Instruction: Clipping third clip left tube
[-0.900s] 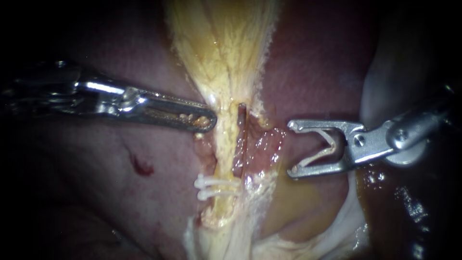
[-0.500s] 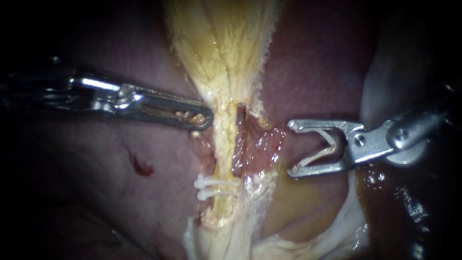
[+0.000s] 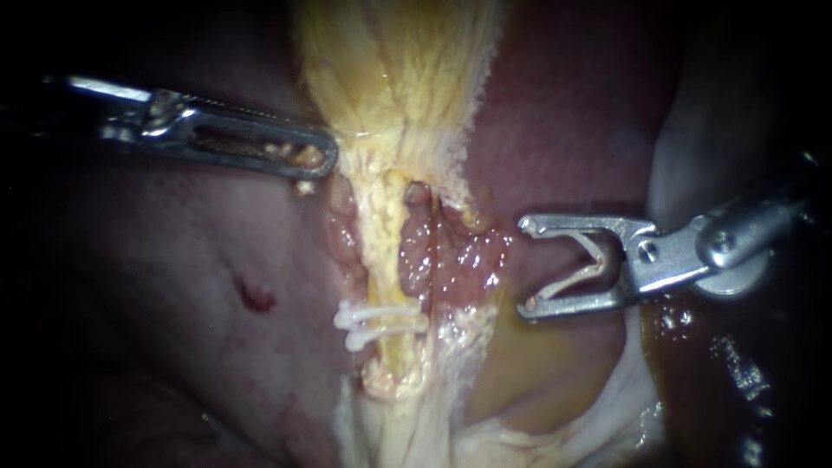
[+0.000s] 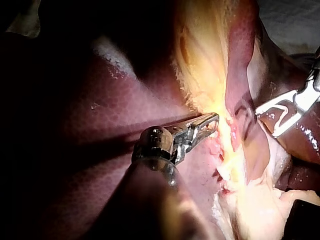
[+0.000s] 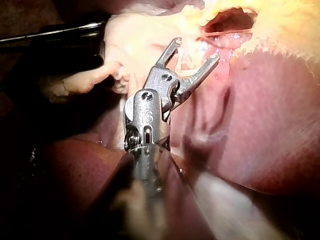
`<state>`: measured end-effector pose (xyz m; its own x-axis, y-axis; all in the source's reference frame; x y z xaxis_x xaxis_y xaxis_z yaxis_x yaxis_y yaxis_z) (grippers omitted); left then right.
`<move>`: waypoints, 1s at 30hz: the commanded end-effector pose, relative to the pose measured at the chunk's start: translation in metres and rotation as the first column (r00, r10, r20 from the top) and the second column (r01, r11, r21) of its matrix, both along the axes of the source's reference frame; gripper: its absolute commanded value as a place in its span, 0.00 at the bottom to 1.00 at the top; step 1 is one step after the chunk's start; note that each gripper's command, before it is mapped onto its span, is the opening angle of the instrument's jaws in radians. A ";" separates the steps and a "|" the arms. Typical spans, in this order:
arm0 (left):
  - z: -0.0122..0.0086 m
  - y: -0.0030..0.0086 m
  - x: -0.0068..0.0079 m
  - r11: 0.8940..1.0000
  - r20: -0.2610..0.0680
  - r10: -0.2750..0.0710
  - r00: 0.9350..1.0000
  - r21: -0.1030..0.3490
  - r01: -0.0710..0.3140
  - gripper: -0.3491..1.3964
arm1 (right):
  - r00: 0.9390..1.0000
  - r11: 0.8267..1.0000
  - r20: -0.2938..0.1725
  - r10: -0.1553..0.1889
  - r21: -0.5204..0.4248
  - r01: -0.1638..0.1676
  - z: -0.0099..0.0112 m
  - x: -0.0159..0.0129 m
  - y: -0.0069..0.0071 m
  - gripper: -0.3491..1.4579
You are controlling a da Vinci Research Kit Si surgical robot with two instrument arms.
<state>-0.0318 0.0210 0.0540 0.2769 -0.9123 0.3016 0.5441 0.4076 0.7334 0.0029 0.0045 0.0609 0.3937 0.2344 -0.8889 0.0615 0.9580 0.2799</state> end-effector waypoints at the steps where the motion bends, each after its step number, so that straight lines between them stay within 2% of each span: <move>1: 0.0000 0.0000 0.0000 1.000 0.000 -0.001 1.000 -0.001 0.001 0.00 | 1.000 1.000 0.000 0.000 0.000 0.000 0.0000 0.0000 0.0000 0.47; 9: 0.0004 -0.0005 -0.0002 1.000 -0.003 -0.003 1.000 -0.005 0.003 0.00 | 1.000 1.000 -0.009 -0.006 -0.001 0.006 0.0000 0.0004 0.0001 0.47; 17: 0.0006 -0.0007 -0.0004 1.000 -0.004 -0.004 1.000 -0.006 0.004 0.00 | 1.000 0.996 -0.026 0.004 0.085 -0.002 0.0002 0.0028 0.0001 0.47; 22: 0.0006 -0.0008 -0.0004 1.000 -0.004 -0.005 1.000 -0.007 0.005 0.00 | 0.999 0.984 -0.034 0.021 0.176 -0.015 0.0006 0.0050 0.0000 0.47; 30: 0.0008 -0.0009 -0.0006 1.000 -0.007 -0.008 1.000 -0.010 0.008 0.00 | 0.999 0.967 -0.041 0.032 0.253 -0.021 0.0026 0.0080 -0.0012 0.47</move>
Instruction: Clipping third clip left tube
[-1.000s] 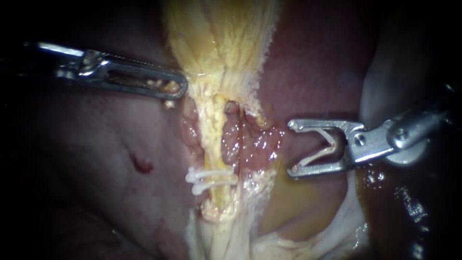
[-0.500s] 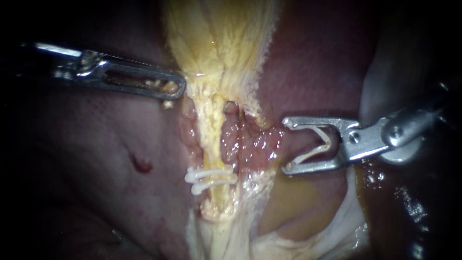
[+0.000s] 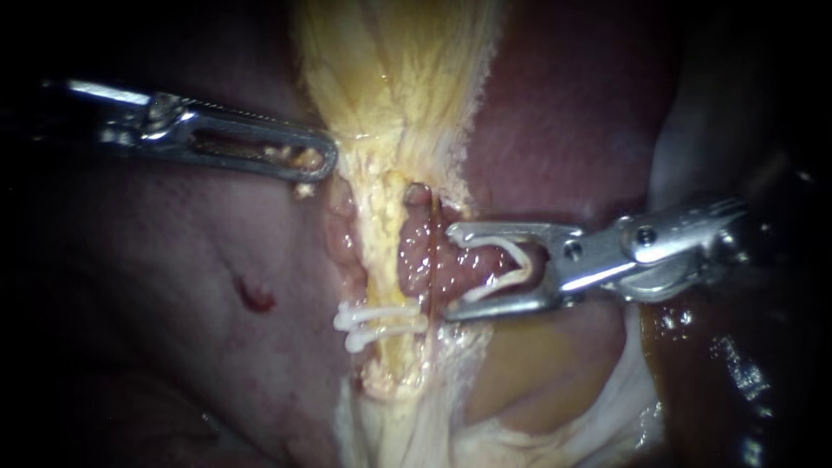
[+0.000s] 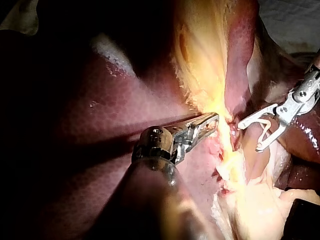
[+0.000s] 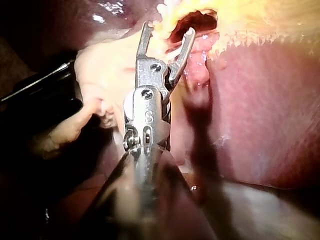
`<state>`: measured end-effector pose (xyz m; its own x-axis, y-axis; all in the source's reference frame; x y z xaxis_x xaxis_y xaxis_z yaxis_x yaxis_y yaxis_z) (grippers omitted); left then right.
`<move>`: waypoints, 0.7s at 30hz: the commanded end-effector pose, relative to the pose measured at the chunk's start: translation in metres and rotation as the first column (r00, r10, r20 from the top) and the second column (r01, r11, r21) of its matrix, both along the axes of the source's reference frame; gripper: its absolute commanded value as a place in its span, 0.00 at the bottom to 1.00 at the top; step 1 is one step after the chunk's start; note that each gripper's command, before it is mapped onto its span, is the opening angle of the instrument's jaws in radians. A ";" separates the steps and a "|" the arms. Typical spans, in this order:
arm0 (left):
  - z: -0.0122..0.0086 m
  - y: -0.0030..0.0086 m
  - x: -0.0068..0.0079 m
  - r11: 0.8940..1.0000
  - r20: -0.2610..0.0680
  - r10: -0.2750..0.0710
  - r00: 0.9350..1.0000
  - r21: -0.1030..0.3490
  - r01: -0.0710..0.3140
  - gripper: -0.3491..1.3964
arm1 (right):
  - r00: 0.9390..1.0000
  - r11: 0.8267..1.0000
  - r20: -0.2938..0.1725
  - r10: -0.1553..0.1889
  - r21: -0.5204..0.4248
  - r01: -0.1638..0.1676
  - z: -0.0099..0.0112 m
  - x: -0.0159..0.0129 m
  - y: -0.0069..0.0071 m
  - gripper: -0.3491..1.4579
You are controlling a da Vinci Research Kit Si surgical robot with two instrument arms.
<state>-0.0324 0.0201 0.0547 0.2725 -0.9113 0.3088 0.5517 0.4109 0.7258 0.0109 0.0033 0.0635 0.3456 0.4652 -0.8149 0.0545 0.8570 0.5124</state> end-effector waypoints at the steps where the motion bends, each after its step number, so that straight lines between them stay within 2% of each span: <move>1: 0.0000 0.0000 0.0000 1.000 -0.001 -0.001 1.000 0.000 0.001 0.00 | 1.000 1.000 -0.001 0.000 0.012 0.000 0.0005 0.0004 -0.0002 0.47; 10: 0.0002 -0.0002 -0.0001 1.000 0.001 0.001 1.000 0.000 -0.001 0.00 | 1.000 0.998 -0.004 0.004 0.066 -0.004 0.0041 0.0022 -0.0009 0.46; 15: 0.0003 -0.0002 -0.0001 1.000 0.000 0.001 1.000 0.000 -0.001 0.00 | 1.000 0.995 -0.004 0.011 0.103 -0.010 0.0062 0.0021 -0.0005 0.46; 21: 0.0004 -0.0002 -0.0001 1.000 0.002 0.003 1.000 0.001 -0.003 0.00 | 0.999 0.987 -0.035 0.017 0.160 -0.012 0.0085 0.0018 -0.0002 0.46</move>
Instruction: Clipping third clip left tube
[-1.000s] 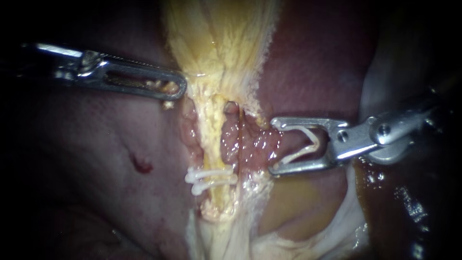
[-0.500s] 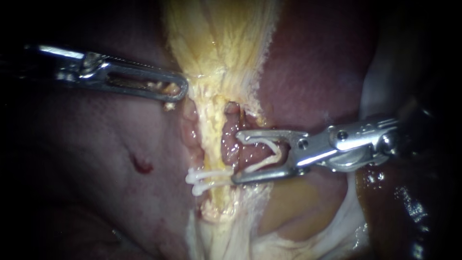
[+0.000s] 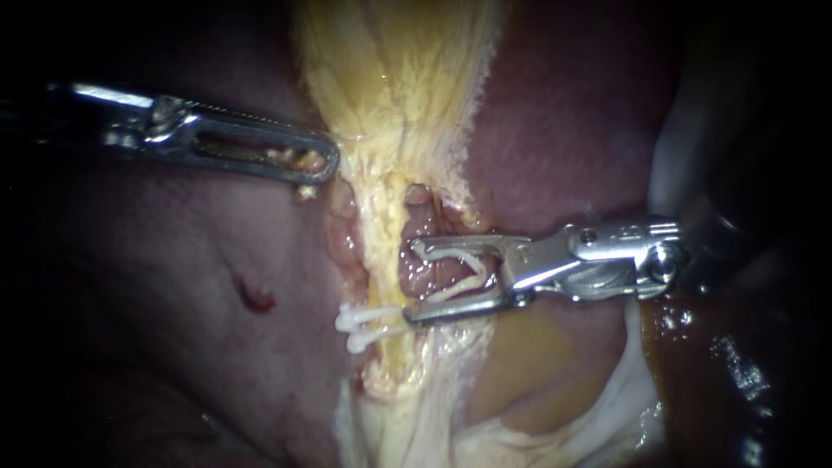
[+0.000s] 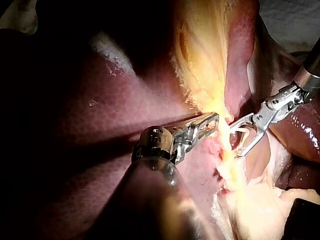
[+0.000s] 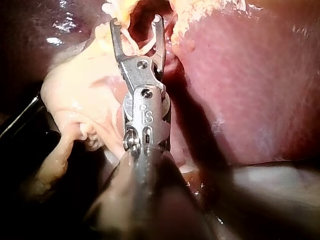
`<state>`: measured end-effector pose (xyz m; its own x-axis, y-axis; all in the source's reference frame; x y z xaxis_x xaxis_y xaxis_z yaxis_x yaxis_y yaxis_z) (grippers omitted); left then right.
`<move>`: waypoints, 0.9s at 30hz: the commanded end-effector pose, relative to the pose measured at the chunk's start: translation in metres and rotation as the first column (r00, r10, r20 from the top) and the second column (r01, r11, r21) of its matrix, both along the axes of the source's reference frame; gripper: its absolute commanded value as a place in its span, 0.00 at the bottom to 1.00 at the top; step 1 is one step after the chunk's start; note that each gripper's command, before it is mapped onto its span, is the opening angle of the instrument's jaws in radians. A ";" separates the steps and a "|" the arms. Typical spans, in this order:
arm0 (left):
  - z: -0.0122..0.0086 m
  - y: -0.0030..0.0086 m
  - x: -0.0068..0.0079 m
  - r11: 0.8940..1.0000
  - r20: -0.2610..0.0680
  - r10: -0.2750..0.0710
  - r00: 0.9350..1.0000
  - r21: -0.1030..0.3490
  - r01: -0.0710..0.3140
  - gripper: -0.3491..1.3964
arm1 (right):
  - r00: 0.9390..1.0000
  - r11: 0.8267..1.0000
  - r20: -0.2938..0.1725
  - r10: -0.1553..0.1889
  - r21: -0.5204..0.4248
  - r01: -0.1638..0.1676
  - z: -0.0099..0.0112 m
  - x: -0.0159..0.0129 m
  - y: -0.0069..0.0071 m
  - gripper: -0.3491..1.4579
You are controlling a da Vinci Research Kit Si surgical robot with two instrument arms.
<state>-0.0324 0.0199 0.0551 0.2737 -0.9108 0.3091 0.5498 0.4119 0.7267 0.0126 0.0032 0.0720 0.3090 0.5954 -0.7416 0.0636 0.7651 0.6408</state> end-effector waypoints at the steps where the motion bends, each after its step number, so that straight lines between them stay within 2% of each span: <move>1: 0.0000 0.0000 0.0000 1.000 0.001 0.001 1.000 0.001 -0.001 0.00 | 1.000 1.000 -0.007 0.000 0.005 0.000 0.0001 0.0000 0.0000 0.46; 10: 0.0000 0.0000 0.0000 1.000 0.001 0.001 1.000 0.001 -0.001 0.00 | 0.998 0.999 -0.056 0.017 0.041 -0.014 -0.0007 0.0007 0.0001 0.46; 22: 0.0000 0.0000 0.0000 1.000 0.001 0.001 1.000 0.001 -0.001 0.00 | 0.993 0.997 -0.116 -0.016 0.072 0.025 -0.0012 0.0033 -0.0004 0.46; 27: 0.0000 0.0000 0.0000 1.000 0.001 0.001 1.000 0.001 -0.001 0.00 | 0.991 0.997 -0.132 -0.011 0.077 0.021 -0.0014 0.0043 -0.0006 0.46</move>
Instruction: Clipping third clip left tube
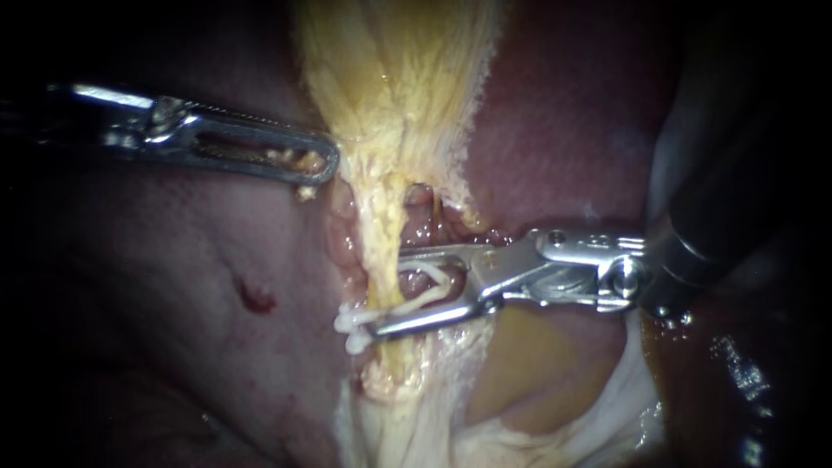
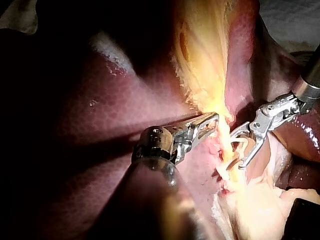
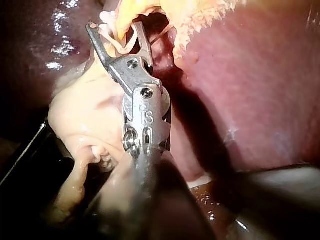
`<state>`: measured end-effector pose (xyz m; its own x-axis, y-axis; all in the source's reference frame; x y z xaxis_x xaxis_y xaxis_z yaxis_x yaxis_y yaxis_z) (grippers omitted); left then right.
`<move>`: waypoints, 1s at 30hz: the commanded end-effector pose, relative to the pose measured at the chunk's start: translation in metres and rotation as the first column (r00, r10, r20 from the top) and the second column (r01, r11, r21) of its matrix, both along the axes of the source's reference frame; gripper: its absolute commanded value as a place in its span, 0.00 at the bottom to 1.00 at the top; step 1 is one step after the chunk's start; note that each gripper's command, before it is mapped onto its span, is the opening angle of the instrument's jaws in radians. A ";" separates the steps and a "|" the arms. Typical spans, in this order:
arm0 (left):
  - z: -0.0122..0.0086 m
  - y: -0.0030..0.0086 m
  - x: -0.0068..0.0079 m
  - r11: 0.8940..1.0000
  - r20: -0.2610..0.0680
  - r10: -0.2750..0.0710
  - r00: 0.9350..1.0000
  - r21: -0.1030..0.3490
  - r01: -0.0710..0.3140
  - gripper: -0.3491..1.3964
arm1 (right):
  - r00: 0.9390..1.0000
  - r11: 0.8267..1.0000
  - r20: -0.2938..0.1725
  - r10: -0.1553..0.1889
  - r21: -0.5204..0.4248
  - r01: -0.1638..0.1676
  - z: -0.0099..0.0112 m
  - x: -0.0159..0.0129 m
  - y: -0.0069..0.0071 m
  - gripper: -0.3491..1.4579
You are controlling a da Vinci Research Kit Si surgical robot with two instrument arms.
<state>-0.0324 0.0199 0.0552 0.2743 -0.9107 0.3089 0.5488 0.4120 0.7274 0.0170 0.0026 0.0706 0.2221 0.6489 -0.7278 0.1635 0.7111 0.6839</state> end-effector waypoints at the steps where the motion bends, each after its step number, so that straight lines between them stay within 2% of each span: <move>1: 0.0000 0.0000 0.0000 1.000 0.000 0.000 1.000 0.000 0.000 0.00 | 1.000 1.000 -0.003 -0.003 -0.001 0.003 0.0000 0.0002 -0.0001 0.46; 15: 0.0001 0.0000 0.0000 1.000 0.000 0.000 1.000 0.000 0.000 0.00 | 0.997 0.999 -0.075 -0.012 0.042 0.016 0.0001 0.0035 -0.0005 0.46; 21: 0.0001 0.0000 0.0000 1.000 0.000 0.000 1.000 0.000 0.000 0.00 | 0.993 0.998 -0.118 0.007 0.064 0.000 0.0002 0.0045 -0.0002 0.45; 26: 0.0001 0.0000 0.0000 1.000 0.000 0.000 1.000 0.000 0.000 0.00 | 0.992 0.996 -0.126 0.020 0.086 -0.009 0.0002 0.0048 0.0001 0.45; 30: 0.0001 0.0000 0.0000 1.000 0.000 0.000 1.000 -0.001 0.000 0.00 | 0.991 0.993 -0.131 0.038 0.112 -0.023 -0.0002 0.0046 0.0009 0.45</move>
<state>-0.0324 0.0199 0.0553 0.2745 -0.9104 0.3095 0.5480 0.4126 0.7276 0.0216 0.0038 0.0704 0.1022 0.7347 -0.6707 0.2390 0.6363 0.7335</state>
